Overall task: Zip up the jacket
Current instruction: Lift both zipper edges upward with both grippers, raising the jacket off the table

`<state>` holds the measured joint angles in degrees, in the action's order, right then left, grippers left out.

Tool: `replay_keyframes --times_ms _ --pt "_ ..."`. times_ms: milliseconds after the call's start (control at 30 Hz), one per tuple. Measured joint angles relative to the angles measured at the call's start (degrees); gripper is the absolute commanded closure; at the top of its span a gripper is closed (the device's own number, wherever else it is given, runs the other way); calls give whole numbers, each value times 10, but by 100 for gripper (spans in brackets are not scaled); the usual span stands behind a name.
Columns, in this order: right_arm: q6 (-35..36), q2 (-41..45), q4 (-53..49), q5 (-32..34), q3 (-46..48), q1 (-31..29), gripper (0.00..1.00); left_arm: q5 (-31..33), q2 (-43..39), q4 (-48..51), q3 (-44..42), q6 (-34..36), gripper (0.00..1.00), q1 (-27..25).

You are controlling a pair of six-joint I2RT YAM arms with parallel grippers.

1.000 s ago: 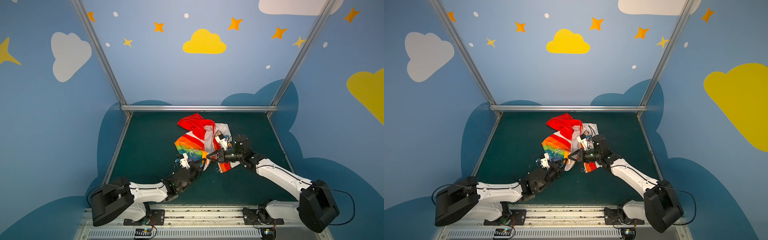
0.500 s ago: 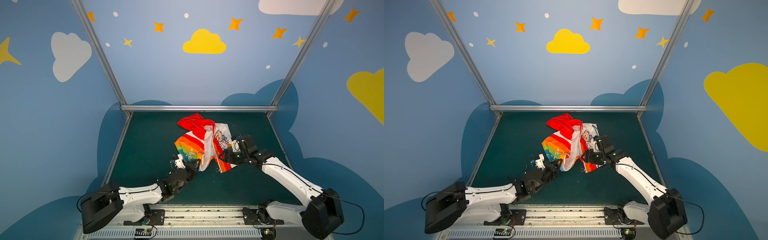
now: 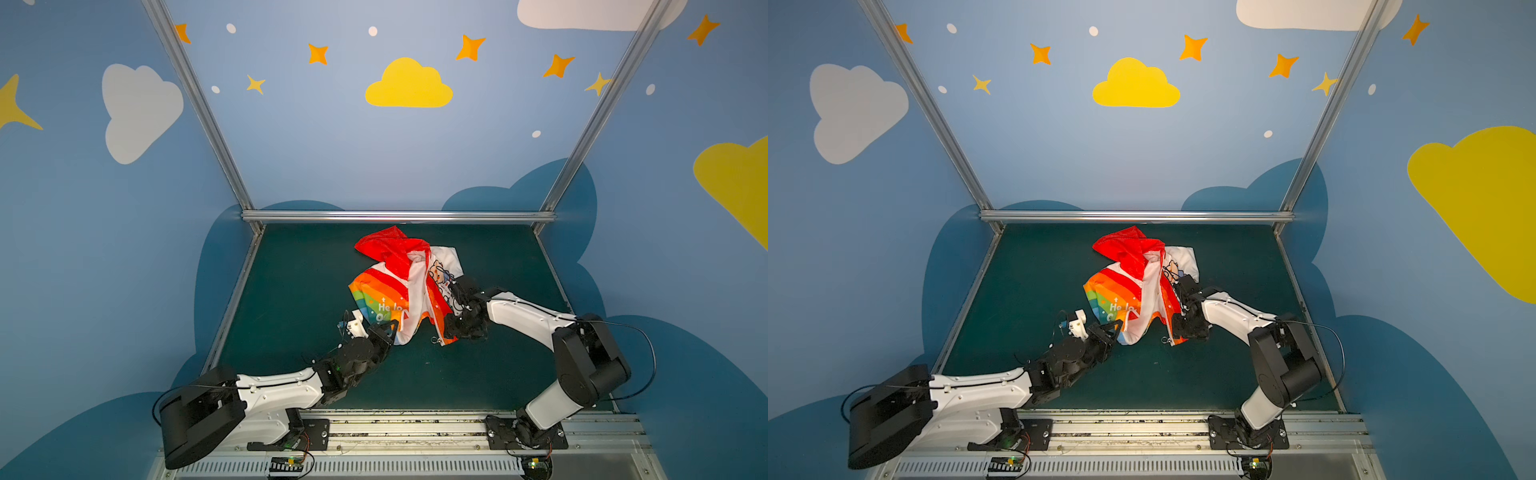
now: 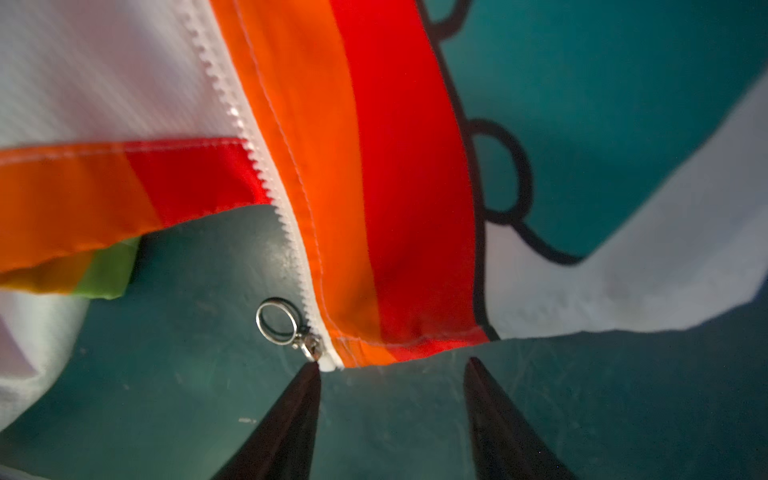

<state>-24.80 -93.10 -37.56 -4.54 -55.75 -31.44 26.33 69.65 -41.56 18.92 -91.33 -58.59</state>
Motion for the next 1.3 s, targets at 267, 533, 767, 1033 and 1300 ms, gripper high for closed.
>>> replay_keyframes --times_ms 267,533,767,1033,1300 --pt "0 -46 9 3 -15 -14 54 0 7 -6 0 0 97 1" --pt "-23 -57 4 42 -21 -32 87 0 -4 -3 0 0 97 1" --pt "-25 -45 33 -6 -8 -40 100 -2 -11 4 0 8 97 3" --pt "-39 160 143 -145 140 -18 100 -83 20 -50 44 101 97 47" --pt "-21 365 344 -113 254 -18 100 -128 67 -136 84 184 97 54"
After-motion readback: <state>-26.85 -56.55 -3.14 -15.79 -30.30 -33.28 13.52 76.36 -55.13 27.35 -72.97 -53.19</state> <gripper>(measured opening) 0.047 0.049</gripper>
